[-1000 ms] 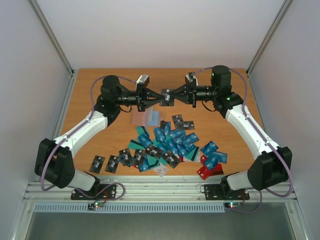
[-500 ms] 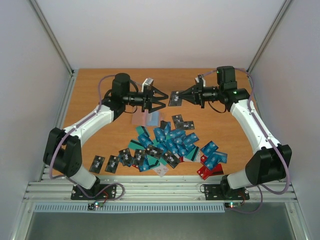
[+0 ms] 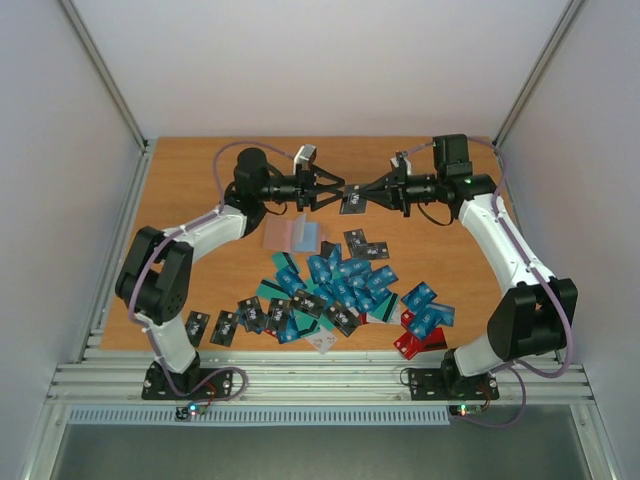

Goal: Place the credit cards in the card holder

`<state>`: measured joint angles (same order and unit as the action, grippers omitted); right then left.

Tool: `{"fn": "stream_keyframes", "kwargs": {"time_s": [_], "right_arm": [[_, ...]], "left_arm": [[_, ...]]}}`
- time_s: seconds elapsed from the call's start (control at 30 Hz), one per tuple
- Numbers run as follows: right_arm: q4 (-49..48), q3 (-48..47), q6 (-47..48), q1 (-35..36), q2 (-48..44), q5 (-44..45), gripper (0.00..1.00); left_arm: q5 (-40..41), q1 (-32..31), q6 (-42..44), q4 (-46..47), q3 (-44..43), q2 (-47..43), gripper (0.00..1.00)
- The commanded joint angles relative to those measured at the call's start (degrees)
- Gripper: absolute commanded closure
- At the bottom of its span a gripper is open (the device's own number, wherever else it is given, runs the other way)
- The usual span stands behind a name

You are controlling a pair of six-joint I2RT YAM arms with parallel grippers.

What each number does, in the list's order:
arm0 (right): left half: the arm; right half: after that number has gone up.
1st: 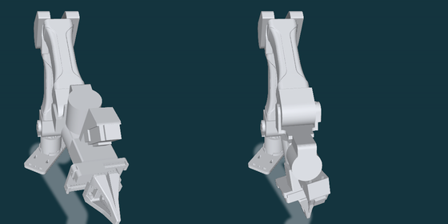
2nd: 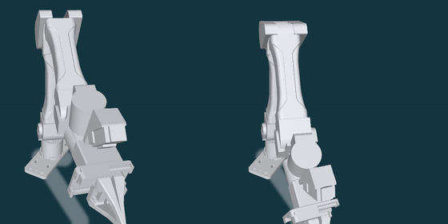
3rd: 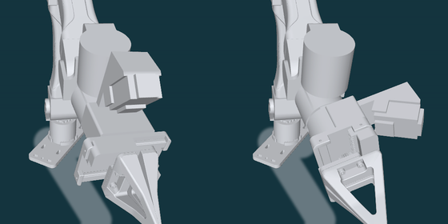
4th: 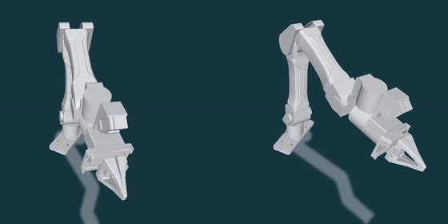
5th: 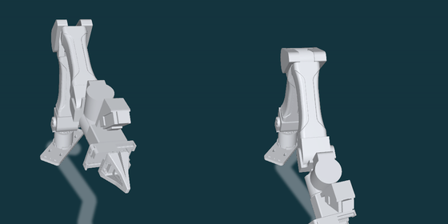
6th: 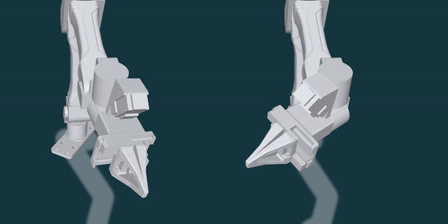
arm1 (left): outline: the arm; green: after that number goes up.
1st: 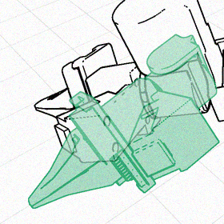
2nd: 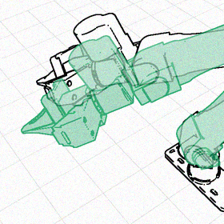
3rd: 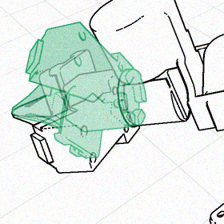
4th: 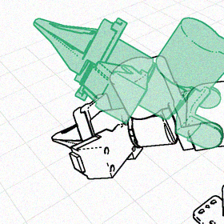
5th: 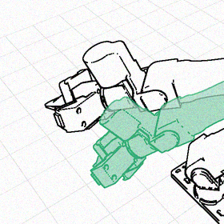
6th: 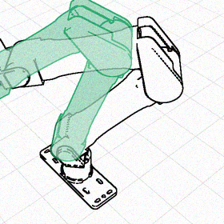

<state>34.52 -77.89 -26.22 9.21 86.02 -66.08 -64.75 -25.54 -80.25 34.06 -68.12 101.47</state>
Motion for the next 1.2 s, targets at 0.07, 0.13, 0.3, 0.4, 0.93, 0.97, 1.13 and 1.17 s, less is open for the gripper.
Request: {"fn": "stream_keyframes", "kwargs": {"time_s": [0.07,0.13,0.3,0.4,0.93,0.97,1.13,1.17], "right_arm": [[-3.0,-2.2,0.7,-0.1,0.8,-3.2,0.99],[-3.2,-2.4,1.0,-0.1,0.9,-3.3,0.99],[-3.6,-2.9,1.1,-0.1,1.1,-2.4,0.99],[-3.8,-3.2,1.5,-0.1,1.3,-2.0,0.99],[20.5,-10.6,18.3,0.0,3.4,10.6,0.45],[25.0,-11.9,21.5,-0.1,4.1,15.0,0.45],[30.5,-9.2,22.6,-1.1,4.3,24.8,0.49],[29.9,-8.0,21.9,-1.1,3.9,25.1,0.49]], "left_arm": [[-2.2,-1.0,-18.6,24.5,-0.4,4.2,0.54],[-2.3,-1.4,-17.0,20.9,-0.2,3.5,0.55],[-1.9,-1.9,-11.0,11.8,0.4,0.5,0.6],[-1.7,-1.9,-9.3,9.2,1.4,-1.3,0.67],[0.2,-2.0,2.5,-12.7,-1.3,-2.9,1.0],[1.5,-2.0,7.6,-22.8,-3.4,-3.1,1.0],[14.6,-2.0,43.6,-67.4,-16.3,2.1,1.0],[16.9,-2.1,46.7,-71.0,-17.7,3.3,1.0]]}}
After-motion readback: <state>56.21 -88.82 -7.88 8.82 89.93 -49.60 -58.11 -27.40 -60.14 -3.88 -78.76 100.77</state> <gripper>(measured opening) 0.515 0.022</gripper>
